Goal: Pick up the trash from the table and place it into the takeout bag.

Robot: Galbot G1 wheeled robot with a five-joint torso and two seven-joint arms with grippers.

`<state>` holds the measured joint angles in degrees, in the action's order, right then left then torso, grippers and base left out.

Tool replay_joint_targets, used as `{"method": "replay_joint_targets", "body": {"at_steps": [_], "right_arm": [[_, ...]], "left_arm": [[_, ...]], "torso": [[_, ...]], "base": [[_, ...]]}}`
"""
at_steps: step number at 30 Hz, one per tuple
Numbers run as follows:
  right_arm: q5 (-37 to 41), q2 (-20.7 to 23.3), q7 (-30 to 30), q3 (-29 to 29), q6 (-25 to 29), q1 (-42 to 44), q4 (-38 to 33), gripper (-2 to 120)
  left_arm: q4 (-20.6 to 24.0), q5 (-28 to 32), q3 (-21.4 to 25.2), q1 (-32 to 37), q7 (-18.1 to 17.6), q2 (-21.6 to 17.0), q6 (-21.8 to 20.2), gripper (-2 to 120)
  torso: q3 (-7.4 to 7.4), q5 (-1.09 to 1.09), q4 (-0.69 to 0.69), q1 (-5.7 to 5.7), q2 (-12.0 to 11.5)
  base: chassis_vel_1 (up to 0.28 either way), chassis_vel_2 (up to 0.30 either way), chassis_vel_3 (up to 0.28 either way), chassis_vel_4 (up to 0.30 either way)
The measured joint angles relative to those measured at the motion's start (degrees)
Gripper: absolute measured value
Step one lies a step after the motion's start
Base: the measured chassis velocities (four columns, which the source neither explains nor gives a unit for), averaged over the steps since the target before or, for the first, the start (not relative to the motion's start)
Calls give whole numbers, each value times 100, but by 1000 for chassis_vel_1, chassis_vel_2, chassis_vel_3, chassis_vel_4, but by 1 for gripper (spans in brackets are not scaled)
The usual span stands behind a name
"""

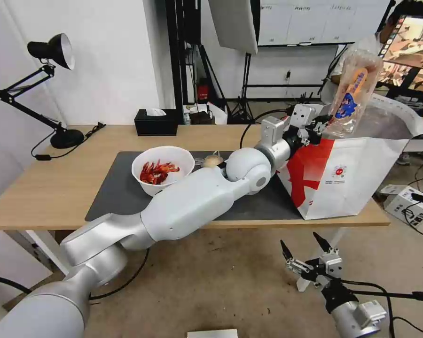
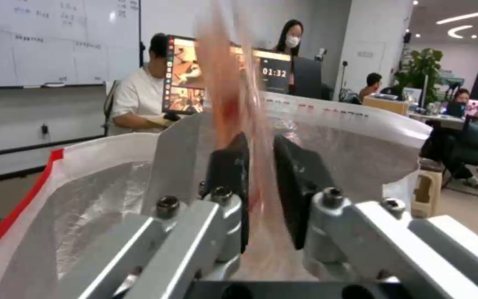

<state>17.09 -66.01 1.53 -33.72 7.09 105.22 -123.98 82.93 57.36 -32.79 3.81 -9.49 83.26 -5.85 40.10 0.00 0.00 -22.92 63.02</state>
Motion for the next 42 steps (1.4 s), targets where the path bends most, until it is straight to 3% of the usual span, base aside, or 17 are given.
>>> {"method": "replay_joint_targets", "body": {"at_steps": [2, 4, 12, 16, 19, 23, 26, 27, 30, 31, 35, 36, 42], "right_arm": [[-2, -1, 0, 1, 0, 1, -3, 100], [-24, -9, -1, 2, -1, 1, -9, 100], [-31, -58, -2, -3, -12, 38, -86, 100], [-65, -114, -2, -39, -13, 95, -162, 100], [-92, -157, -2, -79, -14, 158, -240, 100], [-102, -159, -8, -95, -14, 161, -265, 100], [-66, -135, -8, -87, 68, 77, -281, 100], [-66, -135, -8, -87, 68, 77, -281, 100], [-26, -87, -4, -25, 130, -19, -319, 100], [-26, -87, -4, -25, 130, -19, -319, 100], [-22, -23, -2, 66, 135, -99, -340, 100], [-22, -23, -2, 66, 135, -99, -340, 100], [-29, 31, -3, 107, 131, -94, -348, 100]], "left_arm": [[0, 4, 0, 0, -6, 0, 1, 25], [22, 70, 16, 5, -110, -12, -1, 38], [278, 335, 189, 22, -203, -185, 6, 64], [481, 373, 265, 46, -206, -435, 155, 77], [942, 368, 416, 231, -252, -952, 187, 92], [1318, 309, 550, 472, -291, -1413, 192, 99], [1993, 14, 1066, 1101, -259, -2167, 200, 100], [1993, 14, 1066, 1101, -259, -2167, 200, 100], [2610, -245, 1867, 2137, -177, -2812, 201, 100], [2610, -245, 1867, 2137, -177, -2812, 201, 100], [3108, -579, 2794, 3398, 8, -3267, 204, 100], [3108, -579, 2794, 3398, 8, -3267, 204, 100], [3573, -1025, 3908, 4857, 189, -3540, 387, 100]], "torso": [[0, 0, 0, 0, 0], [0, 0, 0, 0, 0], [0, 0, -1, 0, 0], [0, 0, 0, 0, 0], [0, -1, -2, 0, 0], [0, -2, 0, 0, 0], [-1, -2, 0, 0, 1], [-1, -2, 0, 0, 1], [0, -3, 1, 0, 0], [0, -3, 1, 0, 0], [-1, -3, 1, 1, 1], [-1, -3, 1, 1, 1], [-1, 0, 1, 1, 1]], "base": [[0, 0, 0, 0], [0, 0, 0, 0], [0, 0, 0, 0], [0, 0, 0, 0], [0, 0, 0, 0], [0, 0, 0, 0], [0, 0, 0, 0], [0, 0, 0, 0], [0, 0, 0, 0], [0, 0, 0, 0], [0, 0, 0, 0], [0, 0, 0, 0], [0, 0, 0, 0]]}}
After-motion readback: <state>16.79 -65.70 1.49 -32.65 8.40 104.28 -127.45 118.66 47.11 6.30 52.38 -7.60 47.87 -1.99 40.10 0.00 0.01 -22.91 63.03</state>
